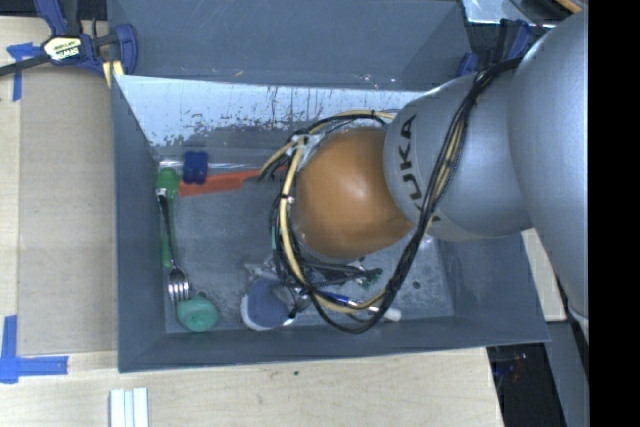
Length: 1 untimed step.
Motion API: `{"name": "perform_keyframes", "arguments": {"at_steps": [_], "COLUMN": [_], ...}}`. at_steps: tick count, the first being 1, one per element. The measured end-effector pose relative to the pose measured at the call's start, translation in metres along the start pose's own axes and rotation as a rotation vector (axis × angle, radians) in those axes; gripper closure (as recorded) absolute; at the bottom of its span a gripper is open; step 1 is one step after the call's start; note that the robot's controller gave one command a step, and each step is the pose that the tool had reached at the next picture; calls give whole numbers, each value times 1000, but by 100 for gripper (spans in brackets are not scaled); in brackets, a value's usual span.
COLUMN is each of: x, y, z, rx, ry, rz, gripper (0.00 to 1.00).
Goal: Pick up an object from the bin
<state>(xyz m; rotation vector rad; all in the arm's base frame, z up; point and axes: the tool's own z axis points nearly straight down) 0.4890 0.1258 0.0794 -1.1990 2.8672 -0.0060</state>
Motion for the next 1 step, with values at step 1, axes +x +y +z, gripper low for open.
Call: {"name": "perform_keyframes", "arguments": {"at_steps": [1], "x": [-10], "y": [-1], "z": [-118], "rx": [-1], "ry": [0], "rz": [-142], "gripper": [100]}}
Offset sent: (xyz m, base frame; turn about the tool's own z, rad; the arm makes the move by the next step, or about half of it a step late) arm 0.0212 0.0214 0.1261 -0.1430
